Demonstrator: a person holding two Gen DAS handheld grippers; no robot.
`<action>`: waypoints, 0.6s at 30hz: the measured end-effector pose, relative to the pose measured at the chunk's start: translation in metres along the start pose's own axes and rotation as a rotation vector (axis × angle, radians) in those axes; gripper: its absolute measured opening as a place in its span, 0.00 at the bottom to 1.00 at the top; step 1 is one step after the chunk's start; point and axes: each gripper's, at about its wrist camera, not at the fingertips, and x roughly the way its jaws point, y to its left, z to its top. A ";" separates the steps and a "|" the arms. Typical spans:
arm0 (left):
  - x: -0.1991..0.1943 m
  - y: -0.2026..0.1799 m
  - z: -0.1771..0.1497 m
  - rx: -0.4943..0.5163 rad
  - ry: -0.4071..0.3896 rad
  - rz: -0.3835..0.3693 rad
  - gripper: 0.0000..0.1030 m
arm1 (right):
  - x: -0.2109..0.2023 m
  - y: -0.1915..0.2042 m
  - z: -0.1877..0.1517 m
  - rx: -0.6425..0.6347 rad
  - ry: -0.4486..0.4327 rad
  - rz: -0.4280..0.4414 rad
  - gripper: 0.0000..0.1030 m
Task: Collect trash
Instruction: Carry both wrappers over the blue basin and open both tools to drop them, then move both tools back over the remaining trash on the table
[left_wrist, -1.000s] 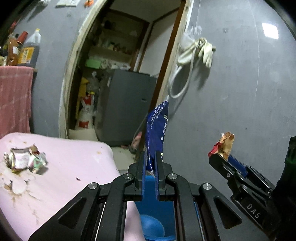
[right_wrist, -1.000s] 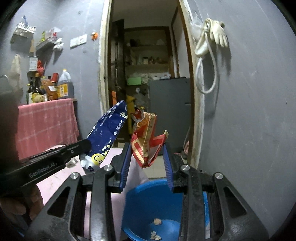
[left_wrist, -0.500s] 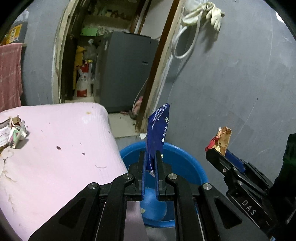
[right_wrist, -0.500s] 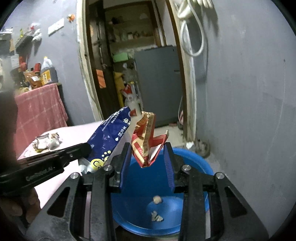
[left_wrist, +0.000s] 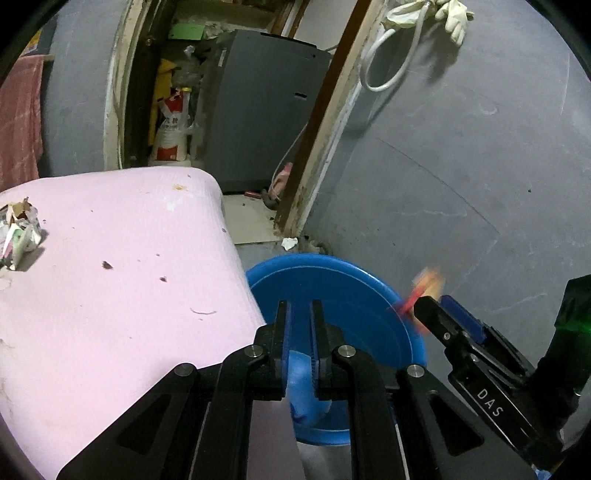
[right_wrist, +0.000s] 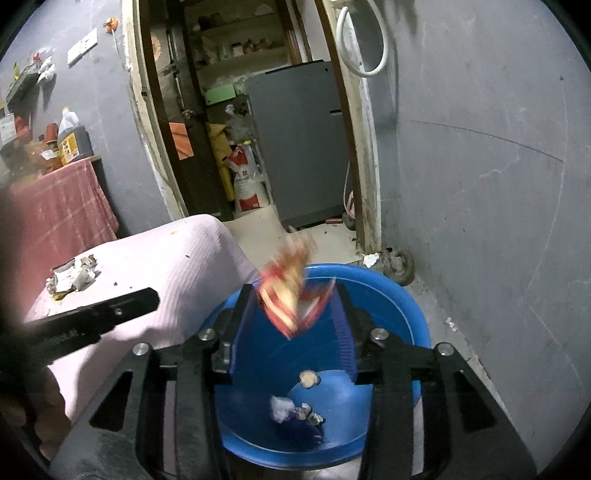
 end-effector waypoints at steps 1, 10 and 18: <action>-0.003 0.001 0.000 -0.002 -0.007 0.002 0.14 | 0.000 0.001 0.001 0.001 0.000 0.000 0.45; -0.041 0.023 0.011 -0.047 -0.113 0.029 0.38 | -0.017 0.017 0.013 -0.008 -0.066 0.017 0.66; -0.093 0.044 0.022 -0.065 -0.270 0.095 0.76 | -0.047 0.049 0.033 -0.041 -0.198 0.034 0.97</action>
